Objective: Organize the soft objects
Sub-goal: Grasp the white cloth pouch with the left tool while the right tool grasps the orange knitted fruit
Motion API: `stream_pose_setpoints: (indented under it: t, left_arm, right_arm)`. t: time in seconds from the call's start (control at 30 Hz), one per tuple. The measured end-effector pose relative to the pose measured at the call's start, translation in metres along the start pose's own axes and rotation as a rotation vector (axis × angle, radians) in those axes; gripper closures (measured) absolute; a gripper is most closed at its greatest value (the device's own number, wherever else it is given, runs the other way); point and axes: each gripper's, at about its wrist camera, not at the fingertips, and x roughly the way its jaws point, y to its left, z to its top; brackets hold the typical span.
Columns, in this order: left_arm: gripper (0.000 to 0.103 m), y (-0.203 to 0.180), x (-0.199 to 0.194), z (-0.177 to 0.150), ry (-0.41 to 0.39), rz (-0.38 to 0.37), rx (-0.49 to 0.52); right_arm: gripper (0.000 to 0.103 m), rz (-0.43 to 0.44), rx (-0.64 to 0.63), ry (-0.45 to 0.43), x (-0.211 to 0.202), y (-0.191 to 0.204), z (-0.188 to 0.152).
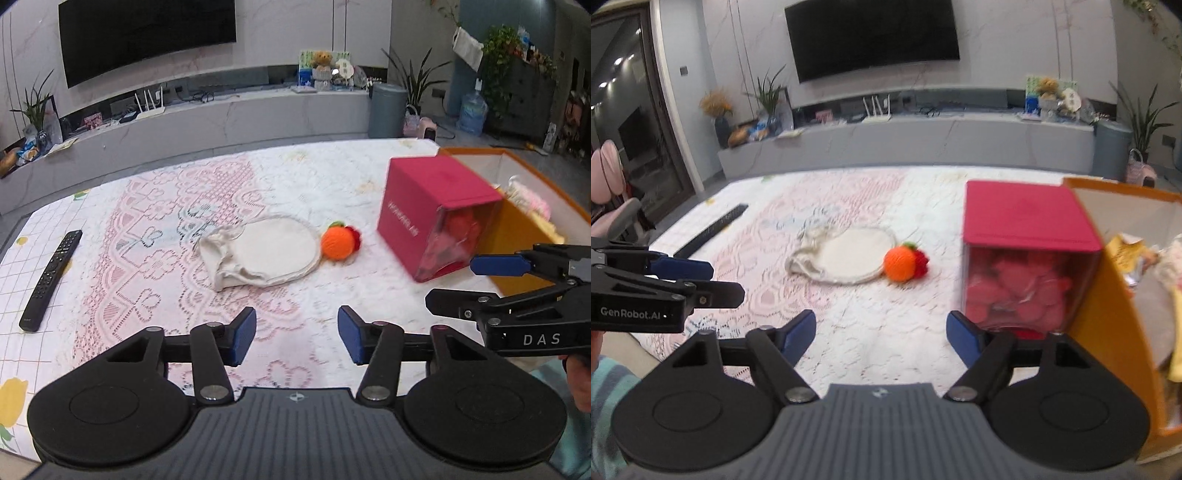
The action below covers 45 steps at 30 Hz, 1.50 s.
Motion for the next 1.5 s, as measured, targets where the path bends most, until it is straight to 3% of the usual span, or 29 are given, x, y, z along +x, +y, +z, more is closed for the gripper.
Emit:
stream_pose_setpoints:
  t: [0.3,0.63,0.9,1.17,1.33,1.43,1.47,1.5]
  left_arm:
    - [0.043,0.016,0.052,0.015,0.027,0.019,0.048]
    - [0.041,0.044,0.111,0.036,0.102,0.079,-0.093]
    - [0.033,0.051,0.134,0.044,0.118,0.085,-0.132]
    - [0.022,0.067,0.147,0.035,0.112,0.077,-0.222]
    - [0.022,0.080,0.157,0.028,0.149,0.095,-0.312]
    - [0.026,0.074,0.158,0.025,0.133,0.116,-0.282]
    - [0.030,0.070,0.158,0.025,0.127,0.117,-0.272]
    - [0.042,0.067,0.158,0.025,0.116,0.109,-0.263]
  right_arm:
    - [0.034,-0.028,-0.099,0.063,0.062,0.016,0.004]
    - [0.035,-0.120,-0.317,0.035,0.124,0.041,0.033]
    - [0.039,-0.150,-0.316,0.045,0.160,0.033,0.046]
    - [0.050,-0.153,-0.295,0.074,0.180,0.019,0.040]
    - [0.066,-0.160,-0.311,0.049,0.180,0.019,0.041]
    - [0.066,-0.149,-0.314,0.044,0.180,0.018,0.041]
    - [0.066,-0.148,-0.315,0.042,0.180,0.019,0.040]
    - [0.066,-0.147,-0.316,0.040,0.180,0.019,0.040]
